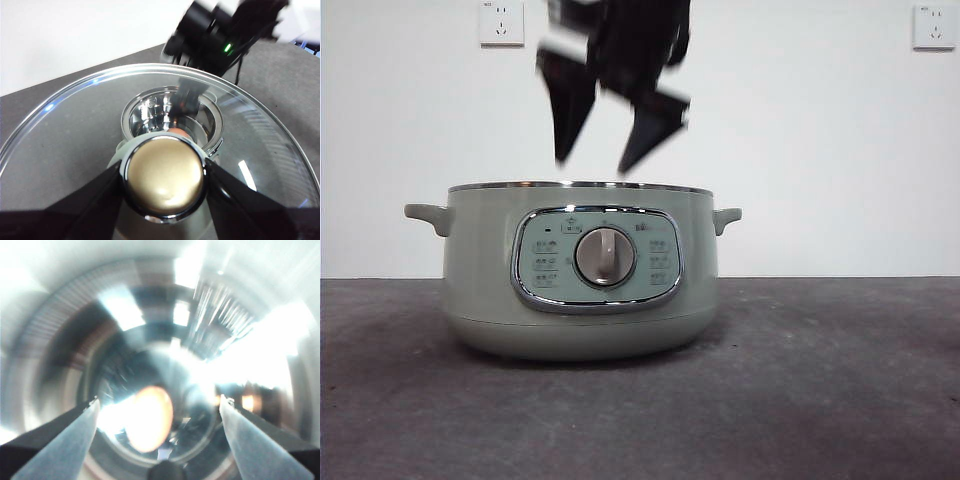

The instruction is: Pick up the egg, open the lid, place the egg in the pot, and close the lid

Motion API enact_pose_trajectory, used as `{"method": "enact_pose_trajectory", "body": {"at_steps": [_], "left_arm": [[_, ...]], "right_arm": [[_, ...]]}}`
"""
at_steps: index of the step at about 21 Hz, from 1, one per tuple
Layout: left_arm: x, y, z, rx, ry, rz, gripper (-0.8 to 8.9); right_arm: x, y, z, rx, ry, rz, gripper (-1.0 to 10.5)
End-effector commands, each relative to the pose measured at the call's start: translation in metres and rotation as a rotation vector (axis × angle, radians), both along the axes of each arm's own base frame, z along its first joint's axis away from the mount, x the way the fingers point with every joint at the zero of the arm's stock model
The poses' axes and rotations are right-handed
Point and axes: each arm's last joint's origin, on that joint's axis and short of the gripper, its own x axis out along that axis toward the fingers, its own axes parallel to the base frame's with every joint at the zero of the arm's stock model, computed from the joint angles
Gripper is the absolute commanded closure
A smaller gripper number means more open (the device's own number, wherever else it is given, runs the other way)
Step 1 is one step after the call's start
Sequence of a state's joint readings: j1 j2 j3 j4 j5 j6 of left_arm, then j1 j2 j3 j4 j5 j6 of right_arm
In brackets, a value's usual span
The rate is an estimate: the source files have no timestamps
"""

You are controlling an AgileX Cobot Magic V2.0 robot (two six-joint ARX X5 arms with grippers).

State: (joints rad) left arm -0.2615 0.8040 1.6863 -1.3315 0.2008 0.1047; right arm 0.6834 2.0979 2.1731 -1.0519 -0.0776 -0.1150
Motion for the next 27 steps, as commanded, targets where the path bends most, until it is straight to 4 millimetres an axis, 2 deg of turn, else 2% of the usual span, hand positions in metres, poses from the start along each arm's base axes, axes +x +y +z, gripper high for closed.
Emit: {"method": "enact_pose_trajectory", "body": {"at_steps": [1, 4, 6, 8, 13, 20, 22, 27], "left_arm": [[0.004, -0.001, 0.003, 0.002, -0.021, -0.012, 8.21], [0.03, -0.009, 0.005, 0.009, -0.006, -0.039, 8.21], [0.053, -0.017, 0.005, -0.01, 0.013, -0.099, 8.21], [0.074, -0.025, 0.005, -0.011, 0.019, -0.12, 8.21], [0.136, -0.056, -0.008, 0.012, 0.085, -0.193, 8.21], [0.217, -0.121, -0.05, 0.092, 0.151, -0.247, 8.21], [0.236, -0.134, -0.066, 0.124, 0.175, -0.263, 8.21], [0.267, -0.151, -0.094, 0.146, 0.216, -0.26, 8.21]], "right_arm": [[-0.021, -0.016, 0.046, 0.069, -0.075, -0.006, 5.4], [-0.065, -0.053, 0.106, 0.115, -0.182, -0.042, 5.4], [-0.094, -0.078, 0.131, 0.119, -0.191, -0.045, 5.4], [-0.117, -0.096, 0.147, 0.118, -0.198, -0.039, 5.4], [-0.169, -0.138, 0.176, 0.157, -0.236, -0.036, 5.4], [-0.241, -0.196, 0.212, 0.327, -0.375, -0.036, 5.4], [-0.259, -0.211, 0.216, 0.364, -0.406, -0.043, 5.4], [-0.286, -0.234, 0.216, 0.409, -0.44, -0.052, 5.4]]}}
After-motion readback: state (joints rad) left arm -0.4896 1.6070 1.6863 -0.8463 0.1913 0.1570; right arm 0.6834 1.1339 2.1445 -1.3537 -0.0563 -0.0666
